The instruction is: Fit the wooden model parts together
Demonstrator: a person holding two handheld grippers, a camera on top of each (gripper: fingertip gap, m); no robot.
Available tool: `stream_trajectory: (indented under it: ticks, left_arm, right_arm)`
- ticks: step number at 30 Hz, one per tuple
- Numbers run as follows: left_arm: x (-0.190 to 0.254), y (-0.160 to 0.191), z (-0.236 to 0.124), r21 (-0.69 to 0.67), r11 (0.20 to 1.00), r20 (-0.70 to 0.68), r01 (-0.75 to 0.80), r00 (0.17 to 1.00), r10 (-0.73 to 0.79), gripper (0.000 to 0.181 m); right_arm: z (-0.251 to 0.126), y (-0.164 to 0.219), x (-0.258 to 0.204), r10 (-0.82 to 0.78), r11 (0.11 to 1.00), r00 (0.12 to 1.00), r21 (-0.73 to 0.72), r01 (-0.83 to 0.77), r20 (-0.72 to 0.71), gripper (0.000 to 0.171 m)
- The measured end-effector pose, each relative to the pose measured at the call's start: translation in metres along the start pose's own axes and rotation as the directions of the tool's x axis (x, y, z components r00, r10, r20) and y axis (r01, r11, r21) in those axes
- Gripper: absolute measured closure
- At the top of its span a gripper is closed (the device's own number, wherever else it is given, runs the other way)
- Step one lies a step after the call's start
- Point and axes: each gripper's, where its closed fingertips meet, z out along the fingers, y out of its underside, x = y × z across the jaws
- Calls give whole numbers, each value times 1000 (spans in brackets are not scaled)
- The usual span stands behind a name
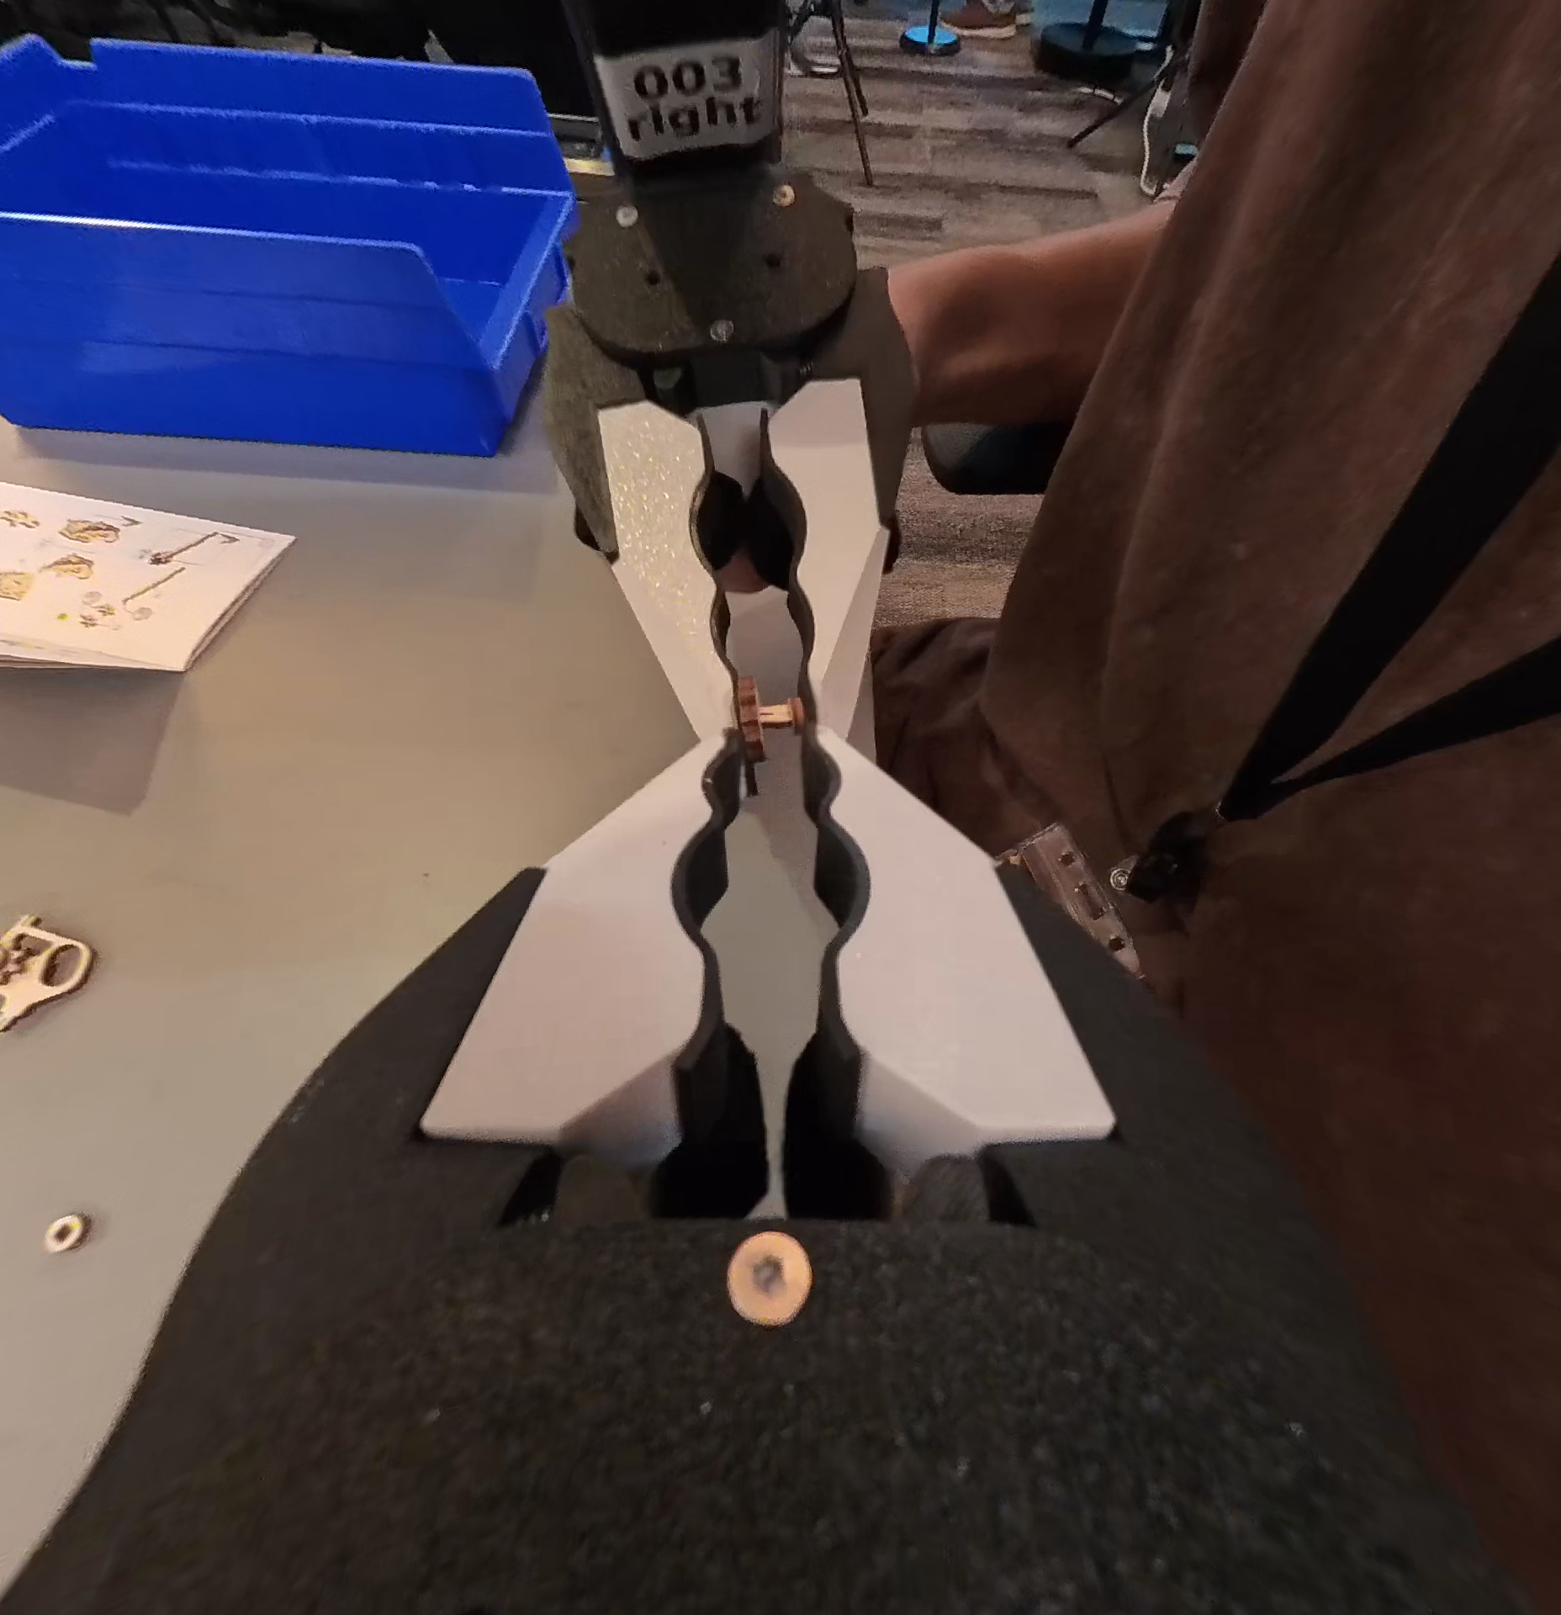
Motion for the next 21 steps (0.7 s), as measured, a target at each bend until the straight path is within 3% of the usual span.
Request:
stream_trajectory:
  ticks: [13,21]
  left_arm:
    - [-5,-6,3,38,998,84,-44,996,41,168]
    - [-3,-4,4,-9,992,131,-127,983,127,169]
  right_arm:
    - [-3,-8,4,74,997,997,32,-73,-15,157]
    - [-2,-5,2,87,996,996,12,-86,-9,158]
